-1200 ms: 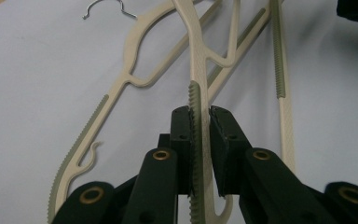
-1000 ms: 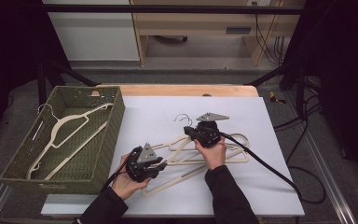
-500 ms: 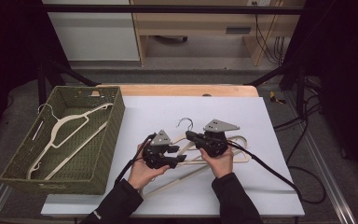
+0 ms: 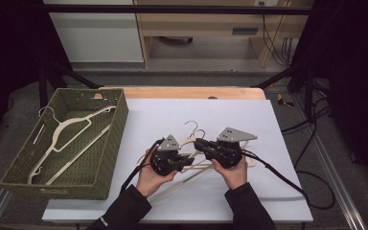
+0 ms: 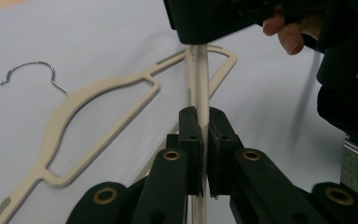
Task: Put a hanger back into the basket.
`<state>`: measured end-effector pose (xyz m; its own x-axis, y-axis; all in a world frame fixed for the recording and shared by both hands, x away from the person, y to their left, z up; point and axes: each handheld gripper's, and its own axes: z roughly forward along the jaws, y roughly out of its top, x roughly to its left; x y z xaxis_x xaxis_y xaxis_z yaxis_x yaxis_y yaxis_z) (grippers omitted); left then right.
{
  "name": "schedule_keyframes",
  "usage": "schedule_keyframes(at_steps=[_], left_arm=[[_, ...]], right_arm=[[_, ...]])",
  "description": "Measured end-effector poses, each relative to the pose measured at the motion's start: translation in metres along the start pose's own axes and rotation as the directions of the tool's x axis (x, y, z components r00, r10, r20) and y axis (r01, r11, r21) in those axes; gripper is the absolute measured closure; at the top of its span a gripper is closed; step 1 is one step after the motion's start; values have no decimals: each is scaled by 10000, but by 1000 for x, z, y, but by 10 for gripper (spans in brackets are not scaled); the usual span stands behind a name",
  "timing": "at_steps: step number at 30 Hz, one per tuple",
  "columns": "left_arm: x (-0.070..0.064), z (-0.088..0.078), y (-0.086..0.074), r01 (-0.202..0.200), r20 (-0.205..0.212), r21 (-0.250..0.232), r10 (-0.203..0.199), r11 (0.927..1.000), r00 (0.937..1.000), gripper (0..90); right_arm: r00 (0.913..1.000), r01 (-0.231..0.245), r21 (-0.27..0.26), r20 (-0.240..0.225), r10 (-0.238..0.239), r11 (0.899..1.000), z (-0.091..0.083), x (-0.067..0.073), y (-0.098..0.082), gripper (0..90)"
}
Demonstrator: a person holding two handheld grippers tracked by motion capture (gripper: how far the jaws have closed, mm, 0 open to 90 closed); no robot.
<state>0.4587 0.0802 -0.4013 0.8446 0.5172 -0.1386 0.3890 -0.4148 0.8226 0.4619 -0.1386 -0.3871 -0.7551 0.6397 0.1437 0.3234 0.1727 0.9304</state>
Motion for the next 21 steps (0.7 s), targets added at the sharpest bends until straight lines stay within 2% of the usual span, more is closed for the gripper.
schedule_keyframes(at_steps=[1,2,4,5,7,9,13,17,19,21], left_arm=[[-3,-3,1,-143,-166,-27,142,9999,9998,858],[-3,-5,1,-129,-145,-95,127,9999,9998,858],[-4,-9,3,-149,-91,-186,147,9997,9999,859],[-5,-12,4,-167,-72,-267,165,9995,9998,860],[-6,-18,6,-223,-168,-384,217,9990,9996,860],[-6,-25,10,-299,-401,-458,281,9985,9988,860],[-2,-45,18,-353,-713,-729,301,9967,9970,859],[4,-69,26,-447,-1080,-1056,333,9934,9936,859],[7,-81,30,-432,-1224,-1211,283,9917,9921,859],[11,-93,34,-468,-1349,-1346,285,9898,9904,859]], right_arm=[[10000,-7,-20,-60,6,10000,-3,1,1,720],[9999,147,-144,-43,-148,9998,-9,3,1,667],[9998,195,-208,-79,-197,9996,-12,4,1,635],[9996,245,-471,-154,-253,9986,-19,6,1,569],[9995,265,-677,-152,-275,9974,-27,6,2,500],[9993,352,-811,-59,-358,9961,-35,5,2,406],[9990,396,-1031,246,-373,9939,-48,0,-1,283],[9987,223,-1129,472,-171,9934,-56,-5,-4,208],[9972,206,-1085,734,-126,9939,-59,-8,-7,167],[9967,239,-1034,796,-156,9944,-60,-8,-7,157]])
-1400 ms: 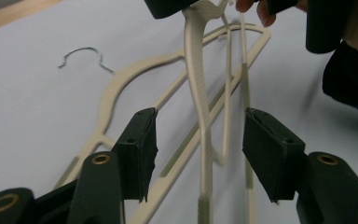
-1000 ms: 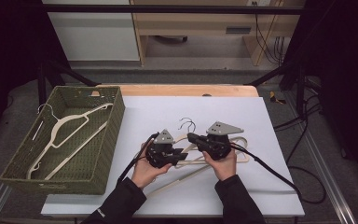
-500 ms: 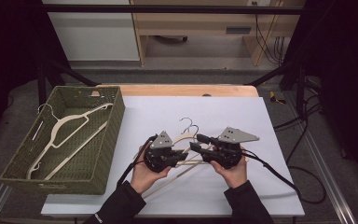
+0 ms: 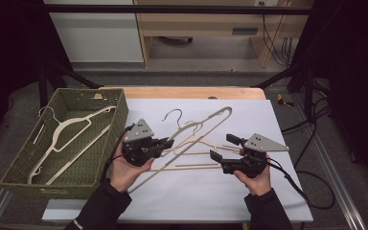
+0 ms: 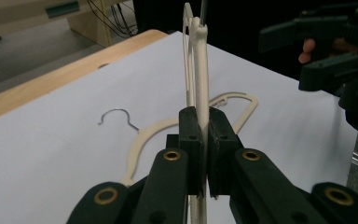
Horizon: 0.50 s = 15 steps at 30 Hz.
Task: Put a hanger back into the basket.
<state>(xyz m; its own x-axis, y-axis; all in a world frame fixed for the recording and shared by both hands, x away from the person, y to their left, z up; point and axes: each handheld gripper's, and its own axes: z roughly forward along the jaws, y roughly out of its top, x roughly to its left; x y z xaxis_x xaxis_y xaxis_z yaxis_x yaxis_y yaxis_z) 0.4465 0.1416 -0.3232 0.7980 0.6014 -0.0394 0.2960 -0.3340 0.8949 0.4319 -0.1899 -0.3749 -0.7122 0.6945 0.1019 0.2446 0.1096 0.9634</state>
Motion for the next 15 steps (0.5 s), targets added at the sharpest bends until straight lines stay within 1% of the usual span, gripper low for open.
schedule_keyframes(at_steps=[3,7,9,11,13,15], left_arm=[[8,-15,8,-16,-153,-140,14,9999,9999,859],[18,-34,18,-27,-405,-301,15,9995,9992,859],[23,-44,23,-56,-501,-293,41,9996,9987,859],[29,-54,29,-160,-616,-244,145,9996,9980,859],[35,-64,33,-160,-709,-283,140,9995,9974,859],[42,-74,36,-137,-895,-313,109,9994,9959,859]], right_arm=[[9998,102,171,145,-104,9998,-1,-1,-2,137],[9999,88,312,139,-92,9995,0,-2,-5,132],[9998,72,345,193,-78,9994,0,-2,-5,126],[9993,211,421,305,-224,9989,-1,-2,-6,117],[9992,223,429,317,-237,9988,-1,-2,-6,115],[9990,237,420,363,-253,9988,-1,-3,-7,115]])
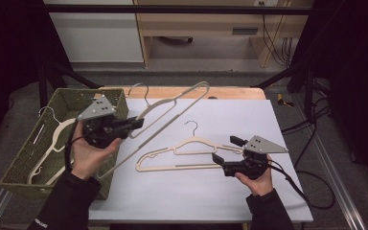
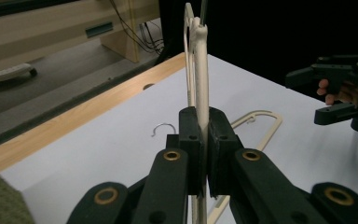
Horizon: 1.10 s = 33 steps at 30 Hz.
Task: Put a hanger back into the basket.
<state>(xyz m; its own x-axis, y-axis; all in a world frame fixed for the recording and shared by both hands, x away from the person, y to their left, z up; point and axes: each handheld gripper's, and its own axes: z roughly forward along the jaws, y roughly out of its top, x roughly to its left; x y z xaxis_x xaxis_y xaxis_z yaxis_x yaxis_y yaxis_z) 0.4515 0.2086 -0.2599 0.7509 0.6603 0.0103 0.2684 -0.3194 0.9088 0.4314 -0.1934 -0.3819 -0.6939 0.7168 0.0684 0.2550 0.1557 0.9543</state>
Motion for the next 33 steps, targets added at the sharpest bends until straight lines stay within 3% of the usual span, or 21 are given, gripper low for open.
schedule_keyframes(at_steps=[11,19,25,30,33], left_arm=[[39,-38,-4,153,-899,164,-138,9997,9959,859],[70,-66,-19,124,-1452,469,-54,9988,9894,859],[92,-78,-32,229,-1834,655,-105,9976,9830,859],[111,-85,-43,126,-1855,868,37,9961,9826,859],[120,-87,-51,295,-1963,924,-109,9953,9805,859]], right_arm=[[9999,42,108,113,-43,9999,2,0,-1,96],[9999,71,170,116,-73,9998,4,-1,-3,85],[9999,60,224,135,-63,9997,5,-1,-3,80],[9999,78,217,145,-81,9997,5,-1,-3,77],[9999,71,252,133,-75,9997,5,-1,-3,77]])
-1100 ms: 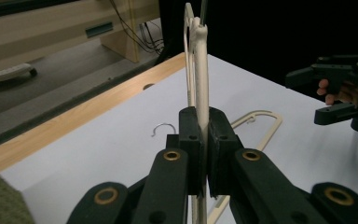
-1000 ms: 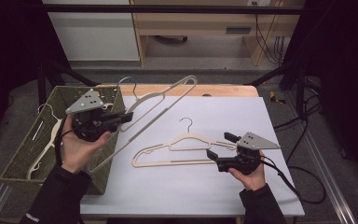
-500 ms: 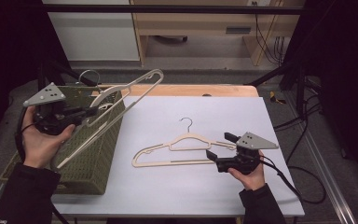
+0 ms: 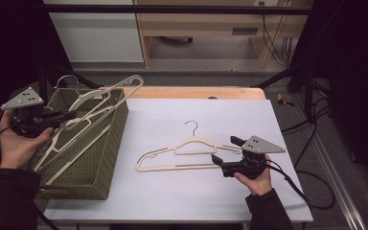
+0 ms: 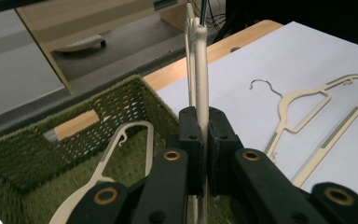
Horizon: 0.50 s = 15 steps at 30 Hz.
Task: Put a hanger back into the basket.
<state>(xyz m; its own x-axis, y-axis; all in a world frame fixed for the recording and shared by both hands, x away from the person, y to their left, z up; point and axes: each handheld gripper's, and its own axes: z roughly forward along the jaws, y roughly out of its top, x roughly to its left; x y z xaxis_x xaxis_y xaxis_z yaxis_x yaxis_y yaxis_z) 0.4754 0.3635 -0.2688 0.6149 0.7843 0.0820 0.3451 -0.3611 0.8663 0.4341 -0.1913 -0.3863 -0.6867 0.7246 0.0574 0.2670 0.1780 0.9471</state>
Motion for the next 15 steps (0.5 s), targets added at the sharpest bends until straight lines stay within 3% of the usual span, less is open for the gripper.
schedule_keyframes(at_steps=[15], left_arm=[[34,-5,-30,779,-485,273,-766,9966,9959,859]], right_arm=[[10000,32,19,42,-32,10000,1,0,0,76]])
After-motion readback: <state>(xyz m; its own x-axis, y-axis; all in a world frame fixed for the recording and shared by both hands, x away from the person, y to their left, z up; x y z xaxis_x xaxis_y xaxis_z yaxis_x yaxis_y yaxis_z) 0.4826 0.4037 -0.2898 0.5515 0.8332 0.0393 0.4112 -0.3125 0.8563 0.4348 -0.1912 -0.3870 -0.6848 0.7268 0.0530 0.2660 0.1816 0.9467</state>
